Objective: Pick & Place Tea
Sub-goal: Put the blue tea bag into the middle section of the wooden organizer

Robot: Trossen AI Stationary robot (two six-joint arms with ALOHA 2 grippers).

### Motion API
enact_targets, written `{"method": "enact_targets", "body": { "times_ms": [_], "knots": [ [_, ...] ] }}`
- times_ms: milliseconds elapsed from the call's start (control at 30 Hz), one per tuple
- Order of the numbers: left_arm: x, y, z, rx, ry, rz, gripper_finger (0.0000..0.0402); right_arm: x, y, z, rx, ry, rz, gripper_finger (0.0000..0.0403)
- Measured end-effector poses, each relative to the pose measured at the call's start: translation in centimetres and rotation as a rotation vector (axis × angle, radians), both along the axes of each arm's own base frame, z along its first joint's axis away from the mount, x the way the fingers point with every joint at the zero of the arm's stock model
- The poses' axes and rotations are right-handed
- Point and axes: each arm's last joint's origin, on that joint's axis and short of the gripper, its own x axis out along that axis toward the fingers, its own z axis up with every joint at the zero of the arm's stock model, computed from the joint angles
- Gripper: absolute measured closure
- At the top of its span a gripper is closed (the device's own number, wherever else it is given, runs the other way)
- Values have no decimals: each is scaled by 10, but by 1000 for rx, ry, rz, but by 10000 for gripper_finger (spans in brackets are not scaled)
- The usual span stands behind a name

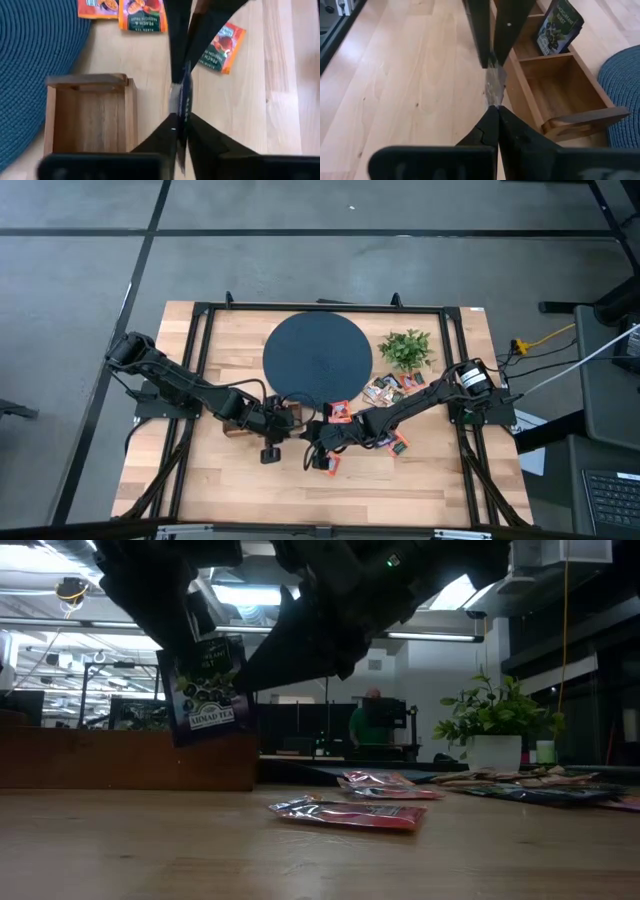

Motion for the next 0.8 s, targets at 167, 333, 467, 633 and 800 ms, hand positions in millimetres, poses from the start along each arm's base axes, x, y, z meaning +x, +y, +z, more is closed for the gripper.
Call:
{"method": "enact_targets", "body": {
  "times_ms": [167, 333, 467, 633, 800],
  "knots": [
    [-2, 0, -1, -3, 27, -9, 397, 0, 0, 0, 2, -4, -1, 389],
    [-5, 0, -3, 3, 66, -14, 398, 0, 0, 0, 0, 4, -2, 347],
    [-14, 4, -3, 30, 165, -11, 399, -3, -1, -4, -7, 45, 3, 308],
    [-22, 7, 16, 62, 196, 11, 399, -7, -1, -9, -19, 114, 16, 277],
    [-30, 13, 28, 93, 190, 19, 399, -8, -1, -10, 1, 142, 45, 271]
  ]
}}
